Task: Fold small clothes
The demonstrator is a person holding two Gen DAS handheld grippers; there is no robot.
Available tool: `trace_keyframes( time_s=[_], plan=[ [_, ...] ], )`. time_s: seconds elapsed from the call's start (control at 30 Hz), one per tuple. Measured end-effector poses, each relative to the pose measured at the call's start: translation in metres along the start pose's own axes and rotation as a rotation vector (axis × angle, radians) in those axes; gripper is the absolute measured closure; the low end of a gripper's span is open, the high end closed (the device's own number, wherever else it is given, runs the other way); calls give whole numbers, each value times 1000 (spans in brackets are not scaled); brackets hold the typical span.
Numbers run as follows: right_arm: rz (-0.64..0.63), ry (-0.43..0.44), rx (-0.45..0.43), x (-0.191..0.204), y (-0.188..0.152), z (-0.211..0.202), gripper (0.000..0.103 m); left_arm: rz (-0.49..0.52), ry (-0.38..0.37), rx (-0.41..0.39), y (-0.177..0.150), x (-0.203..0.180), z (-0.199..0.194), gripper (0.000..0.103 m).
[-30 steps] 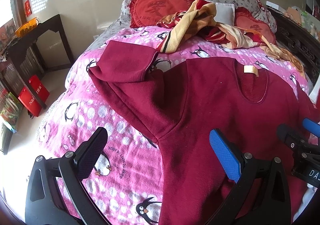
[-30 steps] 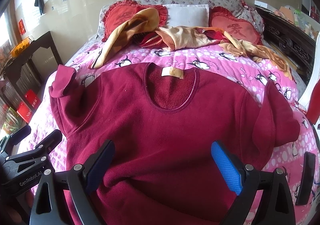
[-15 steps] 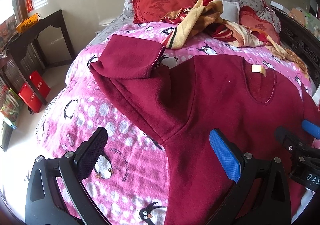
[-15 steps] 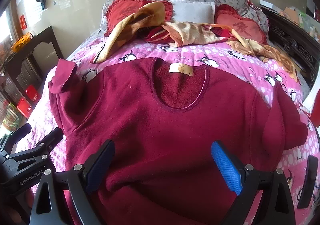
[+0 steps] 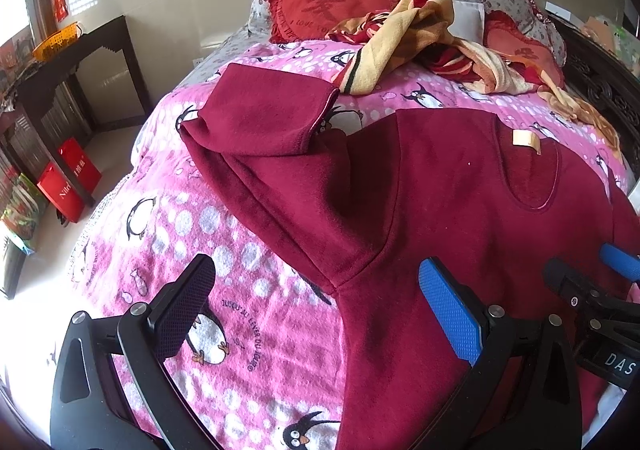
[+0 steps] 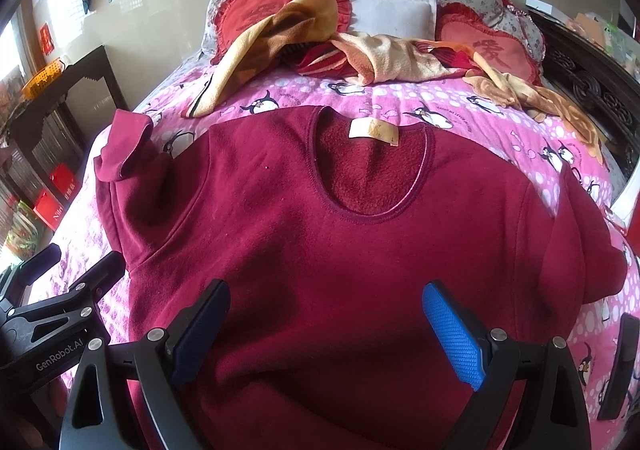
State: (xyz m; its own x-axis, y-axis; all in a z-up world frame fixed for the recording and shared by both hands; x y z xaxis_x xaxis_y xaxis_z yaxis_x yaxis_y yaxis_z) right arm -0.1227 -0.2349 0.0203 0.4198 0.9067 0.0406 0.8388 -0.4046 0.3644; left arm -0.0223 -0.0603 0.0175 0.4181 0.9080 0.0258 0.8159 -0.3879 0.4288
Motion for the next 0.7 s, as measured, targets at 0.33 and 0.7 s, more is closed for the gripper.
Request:
trace_keyframes(
  time_s=[0.33,0.7],
  plan=[
    [-57,34,6,23,16,8,14,-100,30,44,6,49,24,1],
    [-161,364,19,120,88,27,22,-190,51,95,18,87,57,1]
  ],
)
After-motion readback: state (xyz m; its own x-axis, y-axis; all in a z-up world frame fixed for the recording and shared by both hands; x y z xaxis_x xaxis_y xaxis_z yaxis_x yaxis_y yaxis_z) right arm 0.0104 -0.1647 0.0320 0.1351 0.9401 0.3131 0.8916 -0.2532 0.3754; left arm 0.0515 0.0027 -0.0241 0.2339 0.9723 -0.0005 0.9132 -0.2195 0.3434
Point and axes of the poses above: each gripper's, at about its wrist camera, not at the fingertips, and z roughly the way its jaws point, x to its left, y to its top, the point moved 7 cm from there along z, roughly the way its jaws point, and after that the axes turned 14 degrees about x, right-handed, at the moved point
